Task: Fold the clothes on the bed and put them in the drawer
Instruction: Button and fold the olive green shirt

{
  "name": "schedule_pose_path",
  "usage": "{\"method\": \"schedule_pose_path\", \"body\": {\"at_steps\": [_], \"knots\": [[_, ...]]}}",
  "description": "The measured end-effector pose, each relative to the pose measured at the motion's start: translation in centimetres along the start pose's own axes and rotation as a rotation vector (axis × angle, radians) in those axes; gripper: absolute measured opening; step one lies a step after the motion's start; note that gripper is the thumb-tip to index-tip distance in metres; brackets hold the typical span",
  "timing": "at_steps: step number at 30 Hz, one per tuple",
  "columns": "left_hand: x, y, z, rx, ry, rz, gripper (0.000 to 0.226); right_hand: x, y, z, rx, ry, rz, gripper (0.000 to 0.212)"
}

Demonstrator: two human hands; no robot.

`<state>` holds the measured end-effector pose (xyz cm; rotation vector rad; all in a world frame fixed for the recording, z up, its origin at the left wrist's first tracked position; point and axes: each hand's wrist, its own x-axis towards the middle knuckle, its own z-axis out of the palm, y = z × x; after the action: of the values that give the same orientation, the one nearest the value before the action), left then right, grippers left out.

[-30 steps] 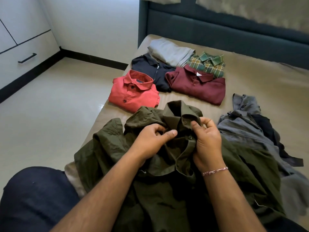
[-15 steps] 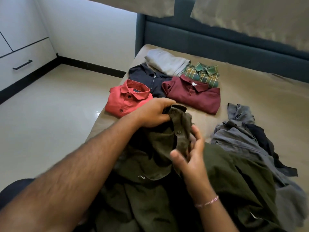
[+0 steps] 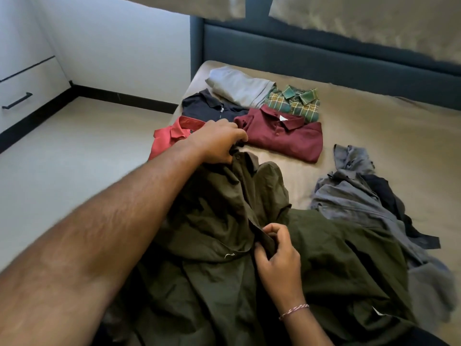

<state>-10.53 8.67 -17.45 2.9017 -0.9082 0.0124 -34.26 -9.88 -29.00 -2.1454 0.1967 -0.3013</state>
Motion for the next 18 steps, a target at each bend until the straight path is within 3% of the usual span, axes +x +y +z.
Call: {"method": "schedule_pose_path", "body": {"at_steps": [2,3,6,7,8,11,14,18], "knots": [[-2.2,0.5,0.9,0.007,-0.029,-0.08,0.082,-0.2,-0.4,0.1,0.01,-0.012,-0.094,0.043],[-4.0,1.4,1.2,-0.11,0.074,-0.12,0.08,-0.1,-0.8,0.1,0.032,-0.002,-0.133,0.044],[-9.9,5.8,4.3,-0.57,0.724,-0.291,0.029,1.0,-2.7,0.0,0.108,0.113,-0.199,0.028],[-11.5,7.5,5.9,-0.705,0.825,-0.421,0.011,1.9,-3.2,0.1,0.111,0.141,-0.205,0.023],[-12.4,8.9,7.3,-0.865,0.825,-0.572,0.013,2.9,-3.6,0.4,0.095,0.141,-0.206,0.019],[-12.9,10.8,12.1,-1.2,0.463,-0.889,0.05,5.1,-3.8,1.6,-0.054,-0.017,-0.184,0.024],[-13.1,10.8,14.6,-1.093,0.312,-0.843,0.038,4.8,-2.3,2.3,-0.203,-0.15,-0.09,0.026],[-14.1,10.8,14.4,-1.121,0.406,-0.814,0.025,3.6,-0.8,2.1,-0.22,-0.113,-0.014,0.007]]}}
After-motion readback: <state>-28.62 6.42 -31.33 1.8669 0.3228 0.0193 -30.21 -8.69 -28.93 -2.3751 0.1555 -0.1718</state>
